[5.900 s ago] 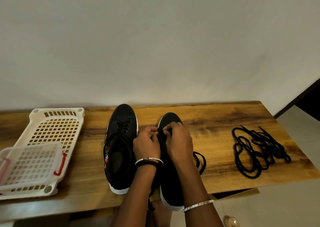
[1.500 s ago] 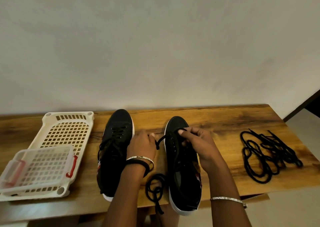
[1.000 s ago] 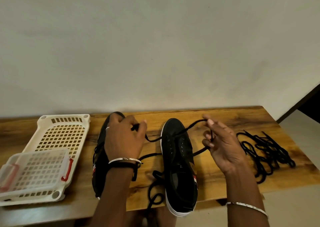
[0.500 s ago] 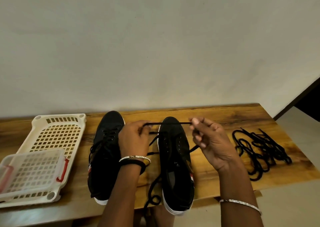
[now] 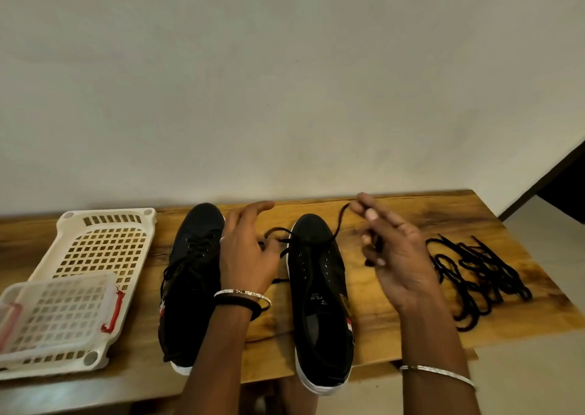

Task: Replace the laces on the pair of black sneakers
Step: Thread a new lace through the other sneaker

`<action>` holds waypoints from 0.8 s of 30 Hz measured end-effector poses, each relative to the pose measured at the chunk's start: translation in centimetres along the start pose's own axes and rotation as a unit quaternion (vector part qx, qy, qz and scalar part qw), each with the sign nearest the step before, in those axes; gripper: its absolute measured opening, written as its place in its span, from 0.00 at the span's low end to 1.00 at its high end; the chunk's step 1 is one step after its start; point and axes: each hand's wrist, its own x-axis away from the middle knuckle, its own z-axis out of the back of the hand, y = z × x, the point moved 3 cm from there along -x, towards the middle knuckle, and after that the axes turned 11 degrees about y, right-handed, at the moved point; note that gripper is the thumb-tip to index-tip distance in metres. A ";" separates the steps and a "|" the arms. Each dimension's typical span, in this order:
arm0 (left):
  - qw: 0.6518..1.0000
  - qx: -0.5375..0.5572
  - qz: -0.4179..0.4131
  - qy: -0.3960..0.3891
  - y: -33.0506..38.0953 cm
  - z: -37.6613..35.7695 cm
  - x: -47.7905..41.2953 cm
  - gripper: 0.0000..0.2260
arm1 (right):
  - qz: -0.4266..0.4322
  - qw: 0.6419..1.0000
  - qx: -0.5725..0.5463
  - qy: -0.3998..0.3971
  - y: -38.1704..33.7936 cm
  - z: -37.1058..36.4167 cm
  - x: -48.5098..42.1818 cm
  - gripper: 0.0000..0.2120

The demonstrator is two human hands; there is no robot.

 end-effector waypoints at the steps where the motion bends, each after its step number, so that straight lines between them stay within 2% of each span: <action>1: 0.998 0.033 -0.039 -0.025 0.5 -0.3 0.1 0.25 | -0.010 0.998 0.056 -0.026 0.4 -1.1 0.3 0.15; 3: 0.988 0.093 -0.074 -0.095 0.9 -1.2 0.3 0.23 | -0.030 0.990 0.114 -0.083 1.3 -2.9 0.9 0.14; 5: 0.981 0.120 -0.079 -0.133 0.9 -1.5 0.5 0.19 | -0.038 0.987 0.124 -0.098 1.9 -3.7 0.9 0.11; 9: 0.980 0.128 -0.069 -0.133 0.9 -0.6 0.4 0.15 | -0.042 0.988 0.112 -0.094 1.8 -3.4 0.7 0.08; 11: 0.987 0.120 -0.065 -0.085 0.8 -0.2 0.2 0.12 | -0.042 0.991 0.093 -0.088 1.7 -3.3 0.7 0.09; 15: 0.990 0.081 0.001 0.112 -0.5 1.4 -0.5 0.11 | -0.043 0.997 0.050 -0.042 1.4 -2.2 0.4 0.11; 17: 0.982 0.050 0.037 0.179 -1.5 2.5 -0.8 0.10 | -0.046 0.999 0.023 -0.005 1.2 -0.9 0.0 0.13; 21: 0.970 -0.006 0.046 0.238 -2.7 3.5 -1.3 0.09 | -0.029 0.998 0.005 0.056 1.1 1.2 -0.4 0.15; 24: 0.969 -0.028 0.047 0.240 -2.4 3.4 -1.1 0.09 | 0.001 0.994 0.063 0.088 1.0 1.8 -0.4 0.14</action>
